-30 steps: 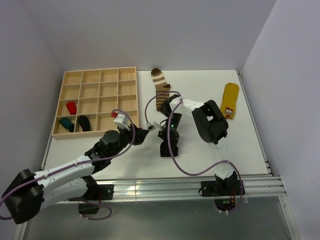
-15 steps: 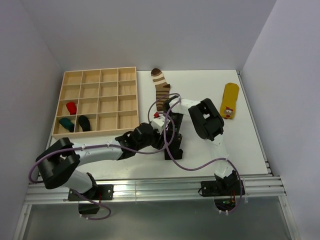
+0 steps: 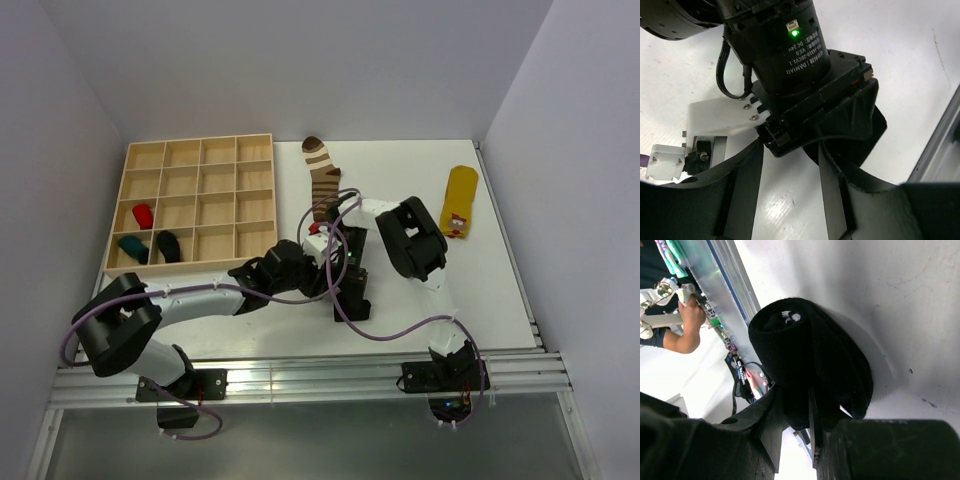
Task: Roll the socks
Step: Roll the sock at the center of the board.
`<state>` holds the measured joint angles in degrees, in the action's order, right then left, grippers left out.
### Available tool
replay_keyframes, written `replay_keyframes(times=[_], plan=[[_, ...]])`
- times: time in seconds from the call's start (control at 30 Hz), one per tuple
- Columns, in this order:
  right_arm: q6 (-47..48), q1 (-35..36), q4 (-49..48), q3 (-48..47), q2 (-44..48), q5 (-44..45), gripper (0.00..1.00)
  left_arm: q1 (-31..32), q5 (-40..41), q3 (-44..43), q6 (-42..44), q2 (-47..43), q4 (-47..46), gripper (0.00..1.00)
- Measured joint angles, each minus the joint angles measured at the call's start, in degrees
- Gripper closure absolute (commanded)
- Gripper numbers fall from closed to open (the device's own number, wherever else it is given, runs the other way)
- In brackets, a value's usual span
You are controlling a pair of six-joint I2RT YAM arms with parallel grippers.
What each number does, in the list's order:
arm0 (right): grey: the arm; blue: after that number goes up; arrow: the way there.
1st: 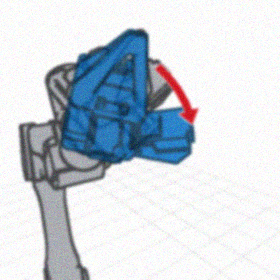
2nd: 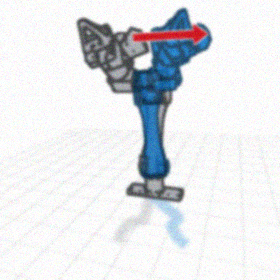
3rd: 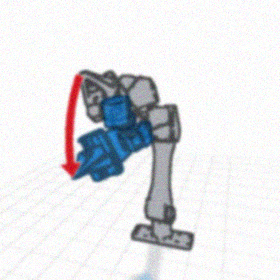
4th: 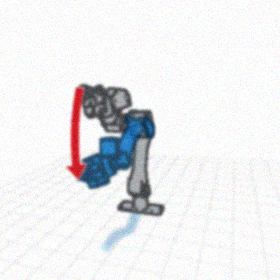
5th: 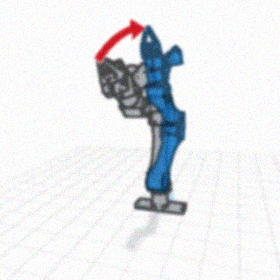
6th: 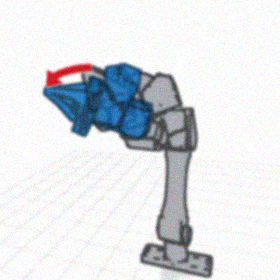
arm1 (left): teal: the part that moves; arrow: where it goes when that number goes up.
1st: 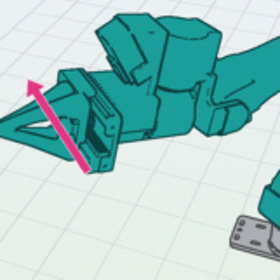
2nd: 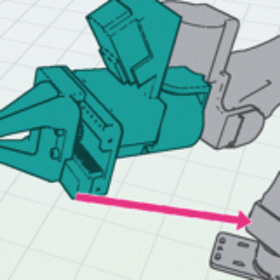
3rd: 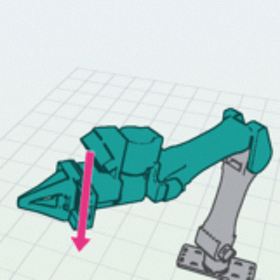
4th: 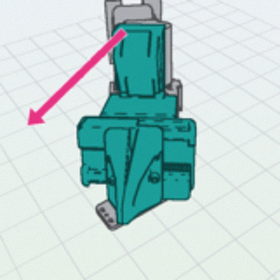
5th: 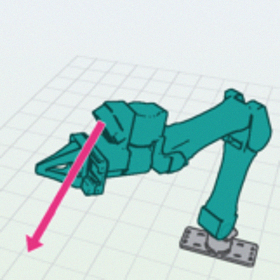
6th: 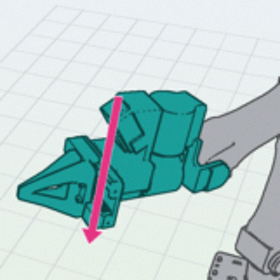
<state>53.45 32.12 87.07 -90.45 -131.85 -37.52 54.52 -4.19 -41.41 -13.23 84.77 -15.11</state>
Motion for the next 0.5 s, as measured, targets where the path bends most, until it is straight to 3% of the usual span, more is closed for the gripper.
replay_keyframes(times=[0.33,0.5], plan=[[-0.1,0.0,0.0,0.0,0.0,0.0,0.74,-0.7,-4.6,2.0,-0.2,-3.3,1.6,0.49],[-1.4,-0.2,-0.4,0.0,0.0,-0.5,0.74,-0.1,-11.9,2.8,-1.4,-4.8,1.3,0.49]])
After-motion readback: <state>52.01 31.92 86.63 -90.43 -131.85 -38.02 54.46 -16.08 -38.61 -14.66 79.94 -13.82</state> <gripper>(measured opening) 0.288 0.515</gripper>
